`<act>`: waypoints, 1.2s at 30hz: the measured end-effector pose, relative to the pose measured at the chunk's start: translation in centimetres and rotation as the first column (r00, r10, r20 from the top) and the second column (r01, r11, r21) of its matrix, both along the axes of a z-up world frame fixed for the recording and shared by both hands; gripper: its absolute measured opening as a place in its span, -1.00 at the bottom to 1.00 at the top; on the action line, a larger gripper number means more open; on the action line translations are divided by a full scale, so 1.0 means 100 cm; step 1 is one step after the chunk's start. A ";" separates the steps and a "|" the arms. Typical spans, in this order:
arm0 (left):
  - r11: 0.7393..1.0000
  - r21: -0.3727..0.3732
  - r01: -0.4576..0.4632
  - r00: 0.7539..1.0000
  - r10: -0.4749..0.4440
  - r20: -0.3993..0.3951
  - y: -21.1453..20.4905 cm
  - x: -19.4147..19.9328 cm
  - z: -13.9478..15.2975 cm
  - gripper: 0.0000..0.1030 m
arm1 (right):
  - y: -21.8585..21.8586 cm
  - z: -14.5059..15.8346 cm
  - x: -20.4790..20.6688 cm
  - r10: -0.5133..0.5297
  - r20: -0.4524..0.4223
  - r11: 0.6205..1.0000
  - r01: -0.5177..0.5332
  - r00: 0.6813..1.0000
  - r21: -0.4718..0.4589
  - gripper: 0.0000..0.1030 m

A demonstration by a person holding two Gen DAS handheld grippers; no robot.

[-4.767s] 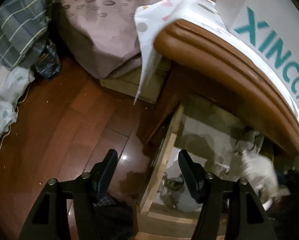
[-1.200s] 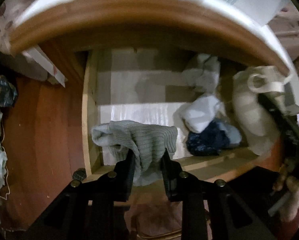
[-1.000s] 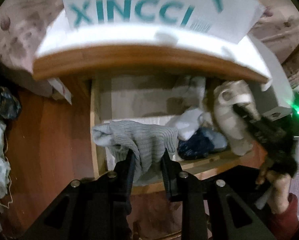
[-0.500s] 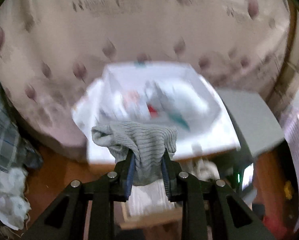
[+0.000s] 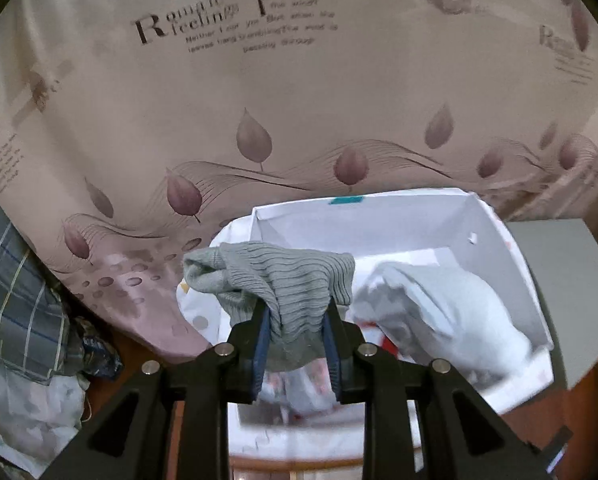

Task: Take underwear out of drawer
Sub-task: 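Lift the grey striped underwear and carry it into the white box with the left tool, then open the left tool and withdraw it from the white box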

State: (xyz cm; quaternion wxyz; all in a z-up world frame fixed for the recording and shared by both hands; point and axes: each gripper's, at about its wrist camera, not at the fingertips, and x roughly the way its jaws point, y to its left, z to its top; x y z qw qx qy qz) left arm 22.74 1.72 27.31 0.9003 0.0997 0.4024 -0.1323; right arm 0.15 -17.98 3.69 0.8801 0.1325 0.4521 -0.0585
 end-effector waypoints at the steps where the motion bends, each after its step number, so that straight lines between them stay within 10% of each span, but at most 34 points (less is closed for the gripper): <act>1: 1.000 -0.013 -0.005 1.000 0.005 -0.012 0.000 0.010 -0.005 -0.52 | -0.001 0.000 0.000 -0.003 -0.001 1.000 0.003 1.000 0.003 -0.35; 15: 0.998 0.055 0.009 0.992 -0.003 -0.125 -0.010 0.049 -0.074 -0.47 | 0.004 -0.003 0.004 0.005 -0.024 1.000 -0.005 1.000 0.015 -0.35; 36: 0.999 -0.046 0.005 0.997 -0.008 -0.074 0.009 -0.011 -0.035 0.21 | 0.016 -0.003 0.005 0.020 -0.020 1.000 -0.021 1.000 -0.014 -0.35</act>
